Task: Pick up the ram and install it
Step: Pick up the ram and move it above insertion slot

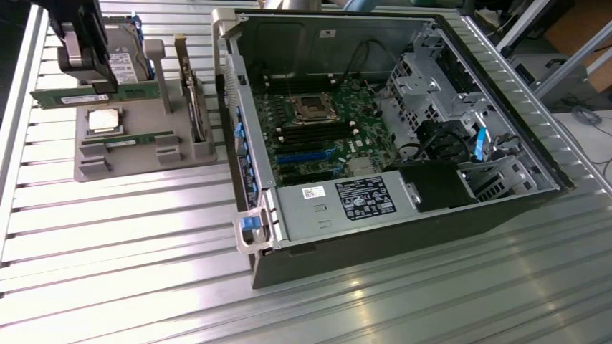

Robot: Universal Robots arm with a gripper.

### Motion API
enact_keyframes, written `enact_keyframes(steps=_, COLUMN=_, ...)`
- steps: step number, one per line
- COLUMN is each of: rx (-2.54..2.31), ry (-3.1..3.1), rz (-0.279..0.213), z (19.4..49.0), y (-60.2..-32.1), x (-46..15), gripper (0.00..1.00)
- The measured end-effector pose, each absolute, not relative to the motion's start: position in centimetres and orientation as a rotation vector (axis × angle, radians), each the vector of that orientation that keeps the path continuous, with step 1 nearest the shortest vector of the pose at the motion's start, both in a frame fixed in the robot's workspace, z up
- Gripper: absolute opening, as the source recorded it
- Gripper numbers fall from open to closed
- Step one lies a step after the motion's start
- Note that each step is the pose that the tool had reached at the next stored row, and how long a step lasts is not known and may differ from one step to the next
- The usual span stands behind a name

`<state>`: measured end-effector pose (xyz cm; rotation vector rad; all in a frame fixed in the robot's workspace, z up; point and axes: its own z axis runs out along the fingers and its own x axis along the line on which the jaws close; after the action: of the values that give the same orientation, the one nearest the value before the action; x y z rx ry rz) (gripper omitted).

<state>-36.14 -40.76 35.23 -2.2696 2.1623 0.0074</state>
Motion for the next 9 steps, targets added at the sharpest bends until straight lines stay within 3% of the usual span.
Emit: enact_keyframes(steps=9, rx=-2.270, ry=2.162, rz=0.007, z=37.0, y=-40.8, x=-36.1, gripper=0.12)
